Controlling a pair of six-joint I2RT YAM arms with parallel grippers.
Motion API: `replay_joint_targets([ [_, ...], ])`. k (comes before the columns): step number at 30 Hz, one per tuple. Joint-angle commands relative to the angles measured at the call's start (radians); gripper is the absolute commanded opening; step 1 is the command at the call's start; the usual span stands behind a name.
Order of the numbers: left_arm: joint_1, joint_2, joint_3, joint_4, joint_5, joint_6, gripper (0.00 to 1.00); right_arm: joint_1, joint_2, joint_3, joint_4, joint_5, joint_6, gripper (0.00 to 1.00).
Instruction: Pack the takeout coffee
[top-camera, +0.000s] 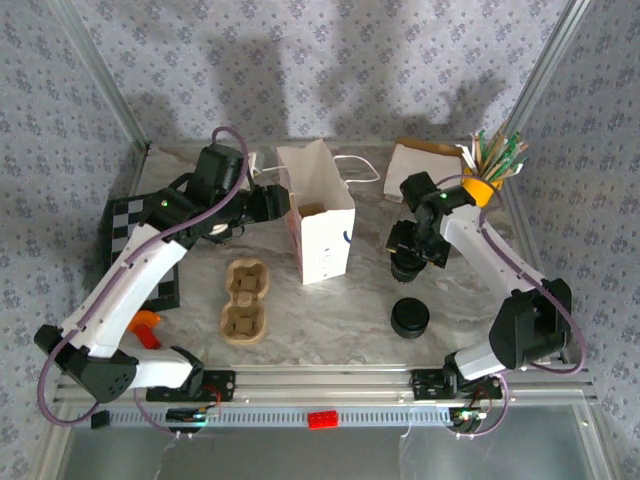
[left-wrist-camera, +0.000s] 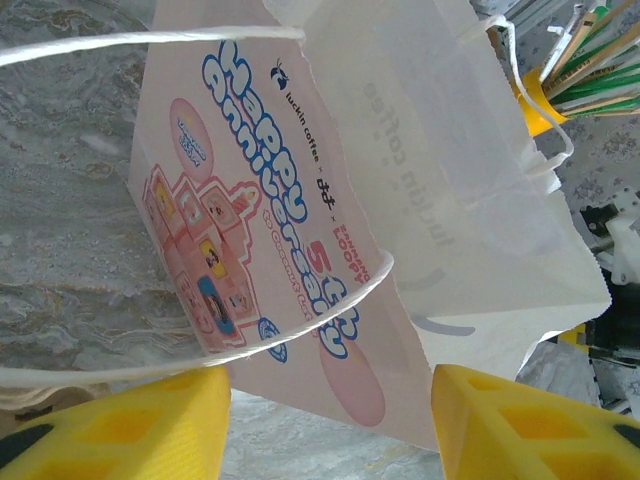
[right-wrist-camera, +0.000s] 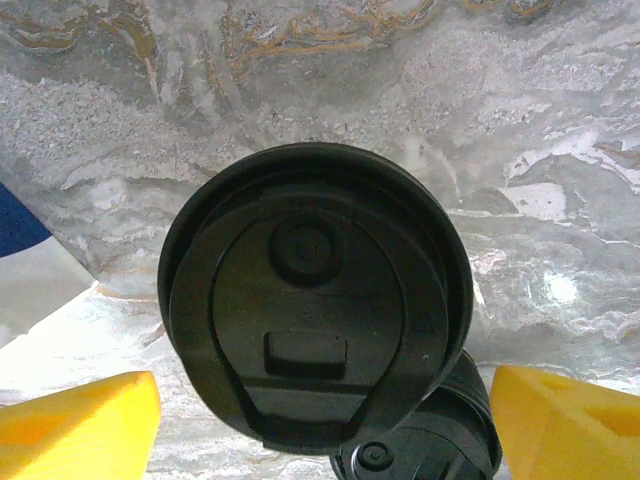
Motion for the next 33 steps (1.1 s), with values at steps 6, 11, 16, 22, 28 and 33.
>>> replay_joint_targets([
  [6, -0.002, -0.041, -0.016, 0.032, -0.039, 0.021, 0.56, -0.010, 0.050, -0.004, 0.041, 0.007, 0.015, 0.80],
  [11, 0.001, -0.032, -0.009, 0.022, -0.040, 0.028, 0.57, -0.014, 0.072, 0.000, 0.025, -0.001, -0.023, 0.74],
  [16, 0.008, -0.035, -0.010, 0.017, -0.050, 0.029, 0.57, -0.013, 0.090, 0.020, -0.004, -0.013, -0.108, 0.69],
  [22, 0.013, -0.029, -0.008, 0.014, -0.053, 0.032, 0.58, -0.013, 0.096, 0.048, -0.007, -0.042, -0.305, 0.67],
  [28, 0.013, -0.023, -0.006, 0.018, -0.052, 0.028, 0.58, -0.030, 0.105, 0.050, -0.029, -0.027, -0.371, 0.71],
  [33, 0.013, -0.010, 0.009, 0.011, -0.051, 0.030, 0.58, -0.030, 0.099, 0.079, -0.030, 0.021, -0.369, 0.80],
])
